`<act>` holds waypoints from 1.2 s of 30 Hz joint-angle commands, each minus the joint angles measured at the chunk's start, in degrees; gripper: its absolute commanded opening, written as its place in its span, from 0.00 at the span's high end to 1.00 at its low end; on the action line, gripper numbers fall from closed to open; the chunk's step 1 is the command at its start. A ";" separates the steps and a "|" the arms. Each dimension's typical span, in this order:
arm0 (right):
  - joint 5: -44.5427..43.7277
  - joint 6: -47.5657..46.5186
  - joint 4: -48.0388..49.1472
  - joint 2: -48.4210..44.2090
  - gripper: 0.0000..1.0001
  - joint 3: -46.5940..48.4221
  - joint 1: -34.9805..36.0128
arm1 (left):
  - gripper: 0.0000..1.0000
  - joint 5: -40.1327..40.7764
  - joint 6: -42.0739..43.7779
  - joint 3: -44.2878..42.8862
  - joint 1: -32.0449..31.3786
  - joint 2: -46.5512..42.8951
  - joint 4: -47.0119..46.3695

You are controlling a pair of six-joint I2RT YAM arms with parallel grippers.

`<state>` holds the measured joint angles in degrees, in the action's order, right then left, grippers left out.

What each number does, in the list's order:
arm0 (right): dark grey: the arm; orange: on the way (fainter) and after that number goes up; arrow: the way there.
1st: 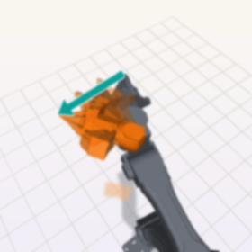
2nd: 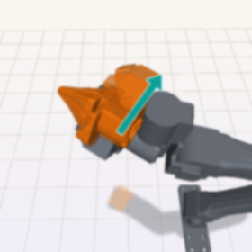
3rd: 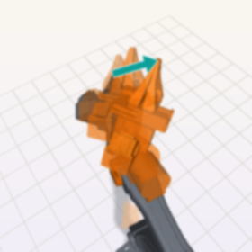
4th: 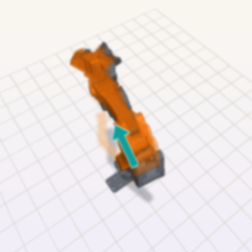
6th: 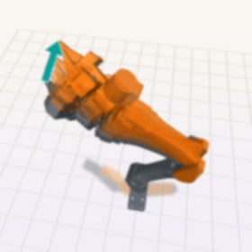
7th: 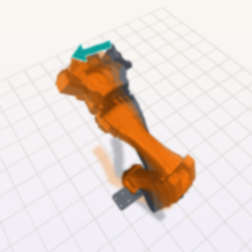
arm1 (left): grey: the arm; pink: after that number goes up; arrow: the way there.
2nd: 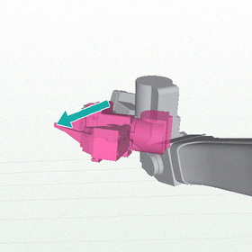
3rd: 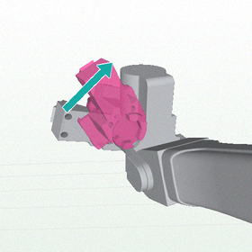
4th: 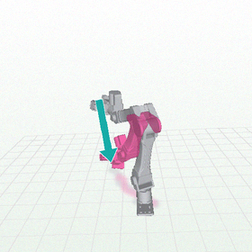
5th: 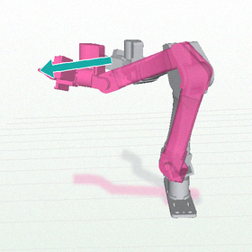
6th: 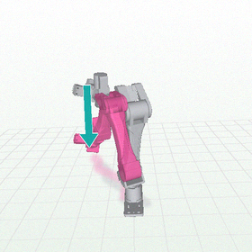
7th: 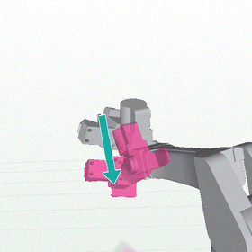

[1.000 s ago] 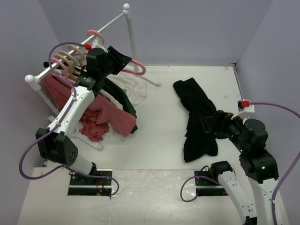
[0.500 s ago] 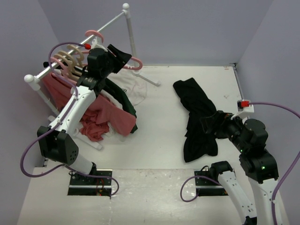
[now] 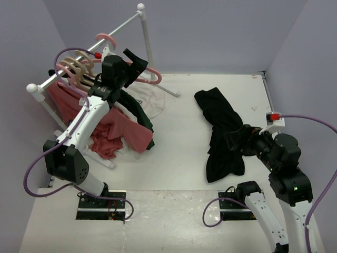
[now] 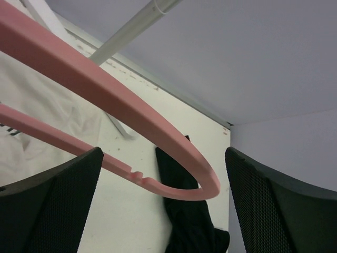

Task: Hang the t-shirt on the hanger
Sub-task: Pick up the hanger from the clothesline.

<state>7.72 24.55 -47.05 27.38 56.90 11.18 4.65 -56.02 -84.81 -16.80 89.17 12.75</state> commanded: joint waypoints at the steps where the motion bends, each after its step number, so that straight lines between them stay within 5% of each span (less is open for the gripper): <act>1: 2.35 0.57 2.49 0.66 0.01 -0.30 -0.19 | 0.00 6.80 -0.46 -6.80 -0.84 2.58 8.16; 5: 2.92 0.68 2.49 0.48 0.01 -0.04 -0.19 | 0.00 13.67 1.26 -14.48 -3.41 6.97 18.17; 15: 4.31 0.34 3.11 -0.73 0.01 0.12 -0.19 | 0.15 20.02 -0.66 -15.83 -4.56 8.22 22.53; 17: 4.40 0.33 3.19 -1.06 0.01 0.14 -0.19 | 0.35 20.74 -0.59 -15.75 -4.56 7.81 22.58; 18: 4.41 0.32 3.26 -1.10 0.01 0.14 -0.19 | 0.37 20.84 -0.58 -15.74 -4.56 7.77 22.66; 21: 4.51 0.41 3.38 -1.55 0.01 -0.23 -0.19 | 0.68 20.91 -0.58 -16.00 -4.56 7.23 22.60; 24: 4.93 0.41 3.45 -1.62 0.01 -0.20 -0.19 | 0.81 20.32 -0.68 -16.09 -4.56 6.95 22.76; 28: 4.94 0.50 3.61 -1.56 0.01 -0.13 -0.21 | 0.85 19.30 -1.24 -15.85 -4.73 5.97 22.78; 32: 5.34 0.81 3.99 -1.27 0.01 -0.35 -0.19 | 1.00 18.92 -2.45 -15.09 -5.00 3.37 22.71; 36: 5.54 0.95 4.26 -1.36 0.01 -0.67 -0.21 | 1.00 19.20 -3.48 -13.34 -5.00 0.15 21.48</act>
<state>11.65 24.91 -45.15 25.96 56.86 11.18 22.55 -57.54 -98.21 -21.48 95.69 36.00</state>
